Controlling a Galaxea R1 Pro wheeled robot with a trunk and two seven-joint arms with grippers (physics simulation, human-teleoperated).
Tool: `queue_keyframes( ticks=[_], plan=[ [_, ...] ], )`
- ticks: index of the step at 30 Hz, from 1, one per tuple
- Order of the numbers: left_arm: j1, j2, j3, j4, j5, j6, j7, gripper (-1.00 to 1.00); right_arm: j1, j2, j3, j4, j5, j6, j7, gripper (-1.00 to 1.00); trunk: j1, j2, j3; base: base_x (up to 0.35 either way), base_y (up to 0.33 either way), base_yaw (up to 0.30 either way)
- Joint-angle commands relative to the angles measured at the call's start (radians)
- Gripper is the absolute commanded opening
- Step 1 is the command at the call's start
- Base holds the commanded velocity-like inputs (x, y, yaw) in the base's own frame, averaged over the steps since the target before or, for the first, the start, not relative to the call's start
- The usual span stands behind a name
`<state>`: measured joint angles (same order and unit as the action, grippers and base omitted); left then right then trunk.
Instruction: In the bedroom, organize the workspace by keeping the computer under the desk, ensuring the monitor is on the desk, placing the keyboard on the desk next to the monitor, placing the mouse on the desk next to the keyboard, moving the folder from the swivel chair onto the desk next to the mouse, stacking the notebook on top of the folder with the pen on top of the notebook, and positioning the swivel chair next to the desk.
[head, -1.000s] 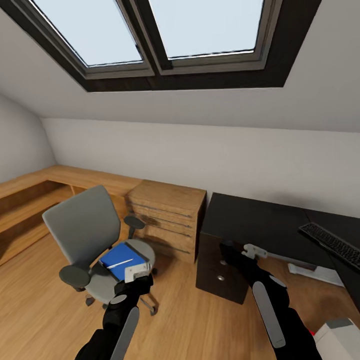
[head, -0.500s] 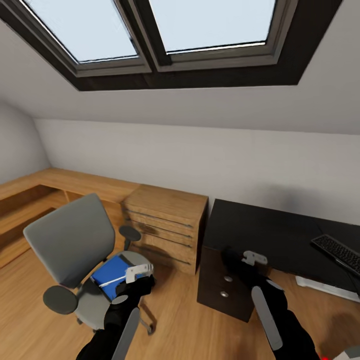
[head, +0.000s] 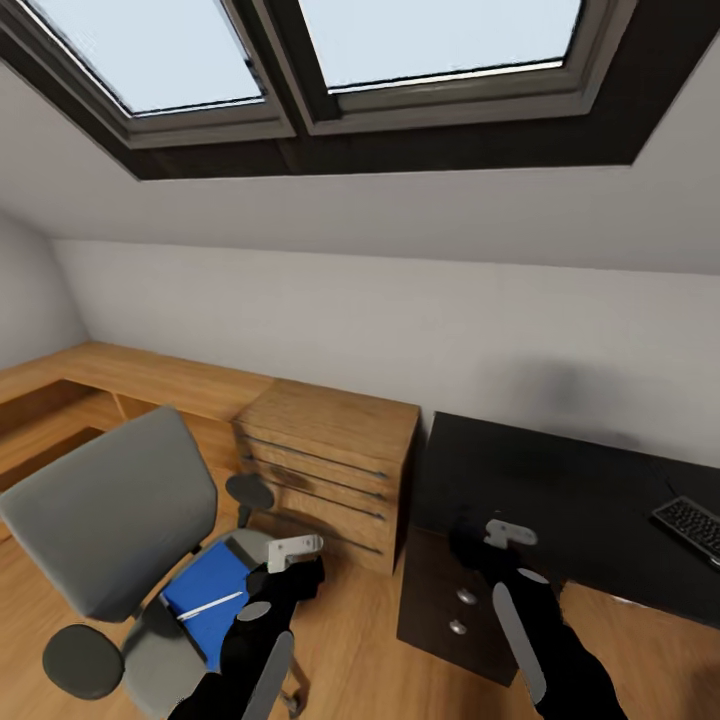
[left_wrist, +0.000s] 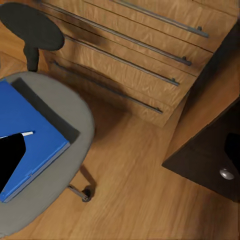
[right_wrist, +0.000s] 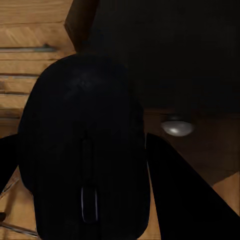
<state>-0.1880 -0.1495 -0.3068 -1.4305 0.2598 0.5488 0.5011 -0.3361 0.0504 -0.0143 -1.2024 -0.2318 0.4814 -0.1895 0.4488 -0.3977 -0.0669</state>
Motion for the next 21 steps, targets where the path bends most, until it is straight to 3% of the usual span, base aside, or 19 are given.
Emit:
queue_keyframes(
  ticks=[1,2,5,6,15,18,21],
  plan=[
    [0.016,0.000,-0.020,-0.016,0.010,0.002,0.011,1.00,-0.014,0.000,-0.001,0.033,-0.012,0.003,-0.005,-1.00,0.001,-0.002,-0.002,0.326,0.000,0.000],
    [0.028,0.001,-0.048,-0.026,0.009,0.002,0.013,1.00,-0.032,-0.002,-0.001,0.071,-0.012,0.002,-0.004,-1.00,0.001,-0.002,-0.002,0.326,0.000,0.000],
    [0.034,0.001,-0.067,-0.035,0.009,0.001,0.028,1.00,-0.049,-0.003,-0.001,0.102,-0.011,0.002,-0.004,-1.00,0.001,-0.002,-0.002,0.325,0.000,0.000],
    [0.072,0.002,-0.105,-0.090,0.009,0.001,0.047,1.00,-0.074,-0.004,-0.003,0.153,-0.012,-0.002,-0.004,-1.00,0.001,-0.002,-0.002,0.326,0.000,0.000],
    [0.098,0.002,-0.123,-0.128,0.009,0.000,0.051,1.00,-0.142,-0.022,-0.004,0.287,-0.013,-0.026,-0.003,-1.00,0.001,-0.002,-0.002,0.326,0.000,0.000],
    [0.106,0.003,-0.143,-0.133,0.009,0.000,0.051,1.00,-0.156,-0.028,-0.005,0.316,-0.014,-0.027,-0.002,-1.00,0.001,-0.002,-0.002,0.322,0.000,0.000],
    [0.111,0.004,-0.159,-0.135,0.009,0.000,0.054,1.00,-0.215,-0.032,-0.006,0.436,-0.015,-0.028,-0.002,-1.00,0.001,-0.002,-0.002,0.220,0.000,0.000]
  ],
)
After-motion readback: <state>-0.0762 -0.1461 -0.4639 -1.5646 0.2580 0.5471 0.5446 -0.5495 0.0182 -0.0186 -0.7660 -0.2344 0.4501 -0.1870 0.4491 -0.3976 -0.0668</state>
